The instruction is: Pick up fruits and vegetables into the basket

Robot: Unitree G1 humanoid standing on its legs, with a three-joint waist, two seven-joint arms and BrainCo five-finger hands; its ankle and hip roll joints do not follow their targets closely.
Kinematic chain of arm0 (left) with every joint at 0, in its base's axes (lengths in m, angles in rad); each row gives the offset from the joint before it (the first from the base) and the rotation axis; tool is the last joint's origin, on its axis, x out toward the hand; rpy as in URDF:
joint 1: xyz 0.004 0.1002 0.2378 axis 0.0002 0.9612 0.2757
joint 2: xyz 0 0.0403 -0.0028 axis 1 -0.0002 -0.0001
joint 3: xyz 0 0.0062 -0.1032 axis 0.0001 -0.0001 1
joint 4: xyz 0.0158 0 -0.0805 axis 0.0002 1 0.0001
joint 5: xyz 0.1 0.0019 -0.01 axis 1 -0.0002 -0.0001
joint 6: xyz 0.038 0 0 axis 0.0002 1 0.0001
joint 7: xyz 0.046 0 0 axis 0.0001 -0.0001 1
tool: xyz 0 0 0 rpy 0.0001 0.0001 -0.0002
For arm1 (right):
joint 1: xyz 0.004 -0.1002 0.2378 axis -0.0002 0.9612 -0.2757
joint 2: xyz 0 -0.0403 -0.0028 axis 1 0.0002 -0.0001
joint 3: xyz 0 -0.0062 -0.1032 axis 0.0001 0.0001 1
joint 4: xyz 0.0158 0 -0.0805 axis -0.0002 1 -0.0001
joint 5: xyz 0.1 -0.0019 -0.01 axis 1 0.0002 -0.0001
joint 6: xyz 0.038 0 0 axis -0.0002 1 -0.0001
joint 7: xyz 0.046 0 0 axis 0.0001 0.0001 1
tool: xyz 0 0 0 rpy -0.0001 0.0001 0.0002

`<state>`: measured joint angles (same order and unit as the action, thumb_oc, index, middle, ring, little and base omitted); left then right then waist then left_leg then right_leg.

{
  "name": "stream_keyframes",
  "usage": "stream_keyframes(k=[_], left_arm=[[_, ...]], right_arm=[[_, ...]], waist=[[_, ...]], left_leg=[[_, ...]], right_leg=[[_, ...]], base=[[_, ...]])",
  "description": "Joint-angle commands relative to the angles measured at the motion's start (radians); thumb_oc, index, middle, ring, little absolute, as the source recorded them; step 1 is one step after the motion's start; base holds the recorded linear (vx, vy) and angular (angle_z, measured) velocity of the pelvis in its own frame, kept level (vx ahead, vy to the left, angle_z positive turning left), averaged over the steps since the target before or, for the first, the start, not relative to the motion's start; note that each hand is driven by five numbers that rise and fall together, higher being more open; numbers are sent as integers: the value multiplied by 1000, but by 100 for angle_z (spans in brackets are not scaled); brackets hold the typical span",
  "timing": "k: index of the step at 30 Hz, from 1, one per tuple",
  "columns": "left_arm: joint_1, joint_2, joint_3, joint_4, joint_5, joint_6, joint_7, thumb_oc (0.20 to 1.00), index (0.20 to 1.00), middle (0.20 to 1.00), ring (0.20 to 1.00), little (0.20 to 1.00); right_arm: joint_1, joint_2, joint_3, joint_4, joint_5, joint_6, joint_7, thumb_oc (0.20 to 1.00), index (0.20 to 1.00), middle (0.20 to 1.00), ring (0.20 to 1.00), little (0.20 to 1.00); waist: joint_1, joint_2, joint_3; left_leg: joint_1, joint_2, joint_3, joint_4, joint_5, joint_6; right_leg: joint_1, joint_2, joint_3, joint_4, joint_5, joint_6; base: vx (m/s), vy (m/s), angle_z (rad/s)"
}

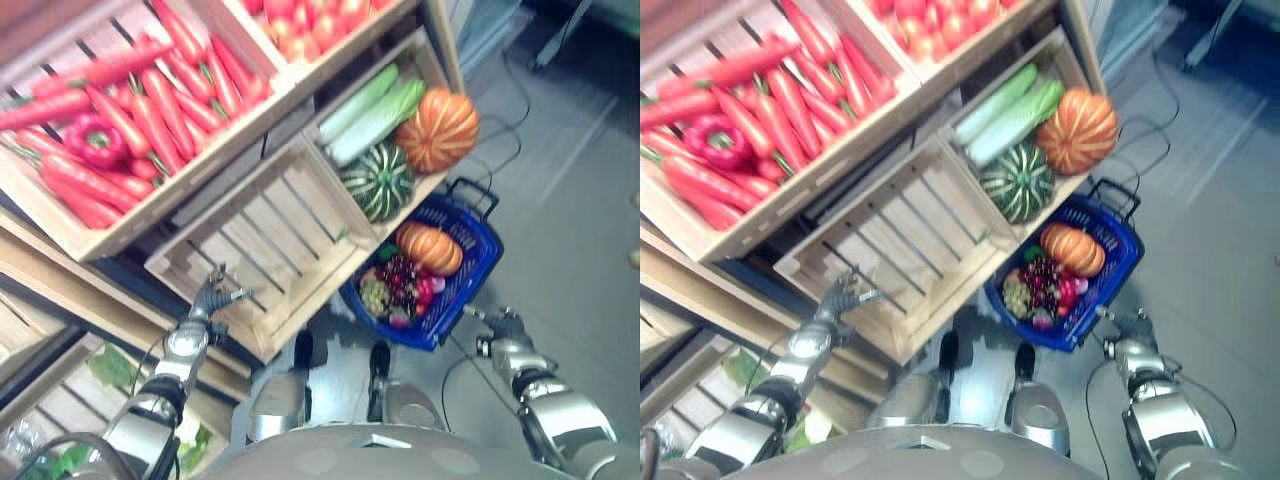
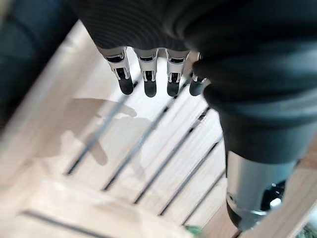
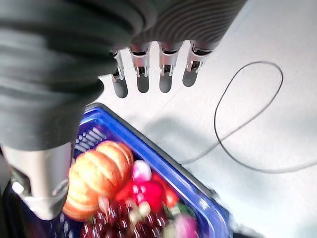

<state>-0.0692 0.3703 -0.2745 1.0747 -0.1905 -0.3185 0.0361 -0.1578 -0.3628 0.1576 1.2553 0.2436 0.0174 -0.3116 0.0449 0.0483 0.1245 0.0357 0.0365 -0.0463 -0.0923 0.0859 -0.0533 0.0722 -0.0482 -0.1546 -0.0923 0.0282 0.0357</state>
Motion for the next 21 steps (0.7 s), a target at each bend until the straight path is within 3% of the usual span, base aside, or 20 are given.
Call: stream_keyframes(k=[1, 9, 21], left_arm=[[-57, -10, 5, 93, 82, 13, -44, 1000, 1000, 1000, 1000, 1000], [20, -43, 39, 184, 104, 94, -122, 1000, 1000, 1000, 1000, 1000], [25, -57, 29, 179, 55, 130, -147, 1000, 1000, 1000, 1000, 1000]], right_arm=[[-26, 0, 22, 38, -70, -10, 34, 1000, 1000, 1000, 1000, 1000], [69, 57, 7, 102, -97, 26, 143, 1000, 1000, 1000, 1000, 1000], [94, 70, 32, 97, -147, 42, 155, 1000, 1000, 1000, 1000, 1000]], waist=[[-2, -35, -8], [-22, -34, -30], [-41, -30, -26]], left_leg=[[-13, -42, 33, 16, -59, 8], [46, -32, 64, 23, -94, 11], [71, -22, 70, 20, -110, 13]], right_leg=[[-55, -28, 50, 72, 2, 81], [2, -39, 55, 60, -13, 83], [20, -42, 65, 54, -23, 81]], base=[[85, 17, -6], [56, 19, -4], [20, 16, -4]])
